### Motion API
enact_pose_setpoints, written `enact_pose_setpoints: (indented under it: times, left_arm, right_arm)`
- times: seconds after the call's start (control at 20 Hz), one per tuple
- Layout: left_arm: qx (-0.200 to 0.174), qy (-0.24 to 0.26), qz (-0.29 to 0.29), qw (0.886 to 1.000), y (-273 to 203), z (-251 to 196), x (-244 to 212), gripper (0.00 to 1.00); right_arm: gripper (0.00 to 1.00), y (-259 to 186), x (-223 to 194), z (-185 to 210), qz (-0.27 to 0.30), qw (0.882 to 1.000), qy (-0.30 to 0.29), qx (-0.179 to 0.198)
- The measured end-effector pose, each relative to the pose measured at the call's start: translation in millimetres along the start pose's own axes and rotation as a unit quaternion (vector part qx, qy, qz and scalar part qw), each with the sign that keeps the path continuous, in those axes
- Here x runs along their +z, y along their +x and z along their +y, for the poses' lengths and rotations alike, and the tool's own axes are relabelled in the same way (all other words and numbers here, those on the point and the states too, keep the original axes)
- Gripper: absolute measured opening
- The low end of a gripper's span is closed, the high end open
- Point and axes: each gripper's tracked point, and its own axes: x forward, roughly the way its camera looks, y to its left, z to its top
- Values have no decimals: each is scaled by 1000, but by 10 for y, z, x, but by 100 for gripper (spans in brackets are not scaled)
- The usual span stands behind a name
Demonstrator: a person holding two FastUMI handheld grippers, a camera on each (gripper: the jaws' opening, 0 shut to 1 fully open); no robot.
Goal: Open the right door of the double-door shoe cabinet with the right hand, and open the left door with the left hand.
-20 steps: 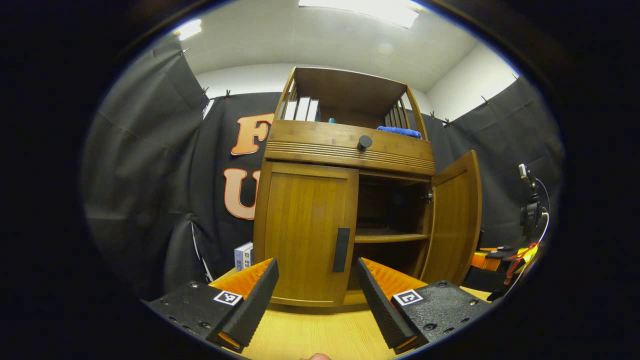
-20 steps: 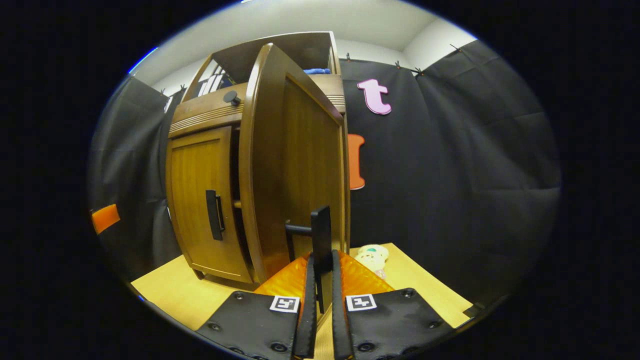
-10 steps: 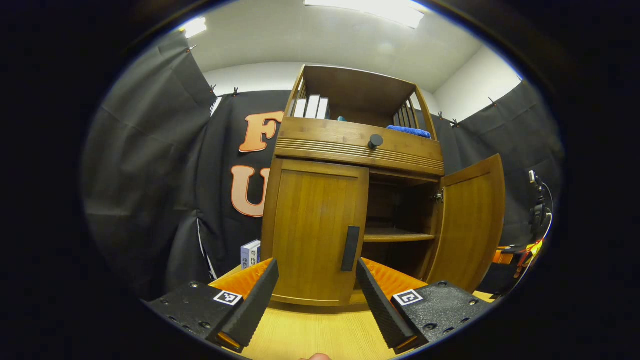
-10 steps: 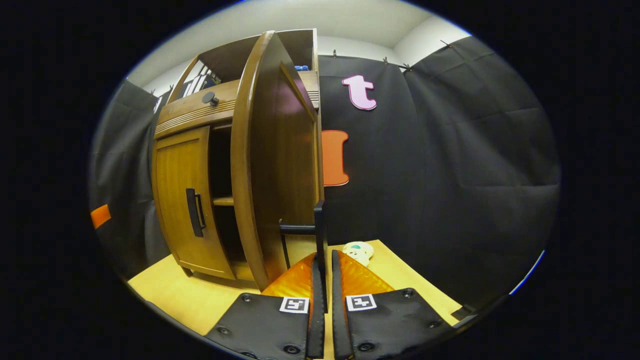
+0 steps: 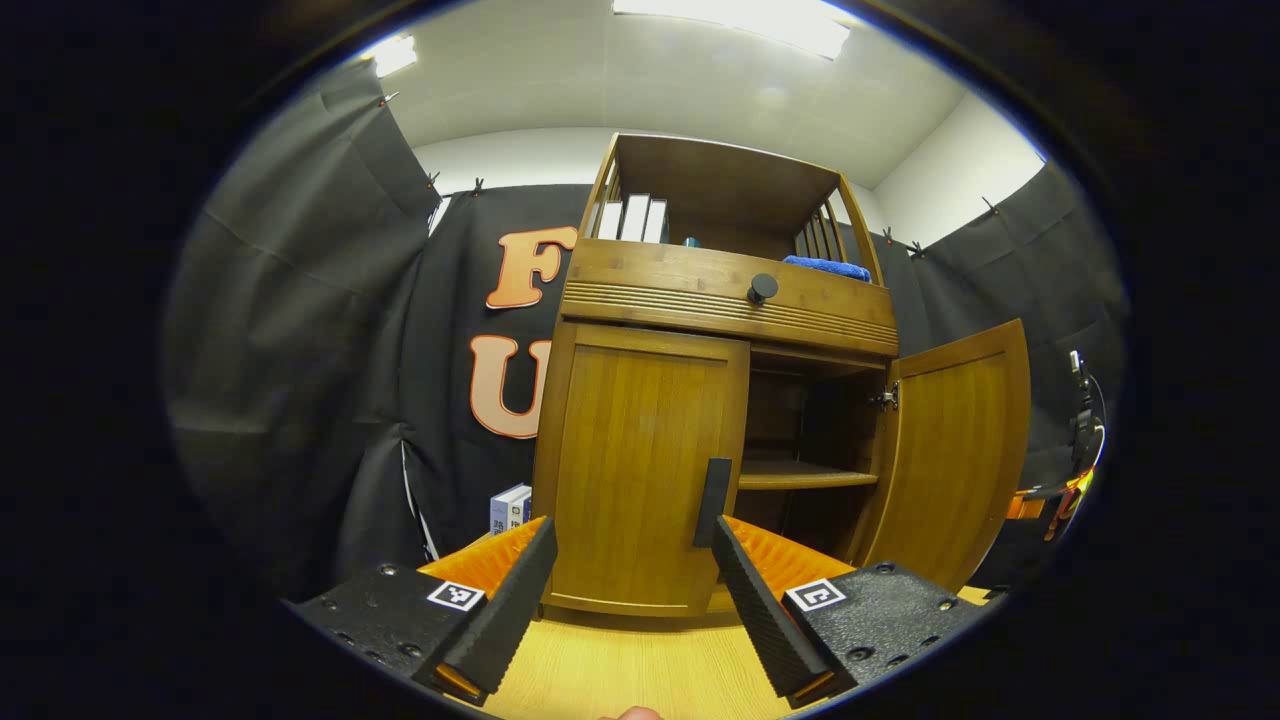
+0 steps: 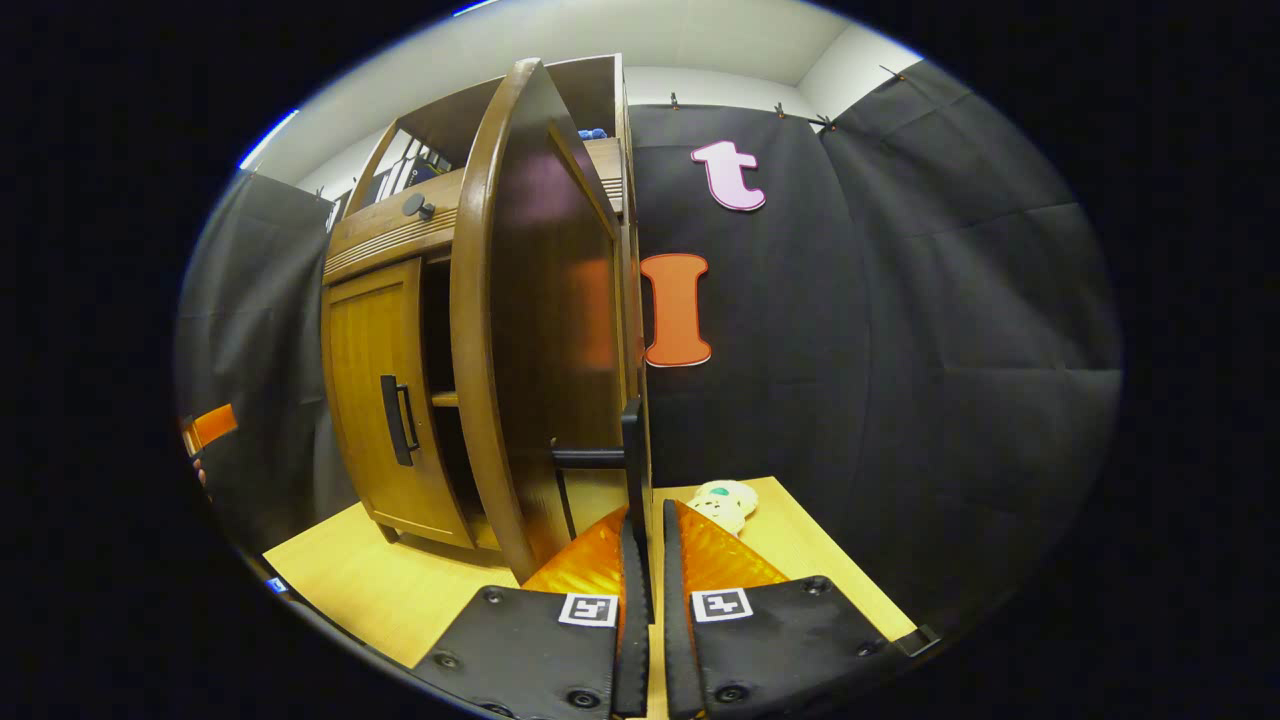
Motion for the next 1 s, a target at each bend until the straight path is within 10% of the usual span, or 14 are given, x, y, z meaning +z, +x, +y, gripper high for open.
enact_pose_setpoints:
  times: [0.55, 1.0]
  left_arm:
    - [12, -3, -4, 1000, -86, 83, 16, 92]
    - [-7, -11, 5, 1000, -49, -74, -31, 92]
  right_arm:
    - [14, -59, -8, -89, -1, 1000, 2, 11]
    - [14, -627, 47, -541, -24, 997, 22, -68]
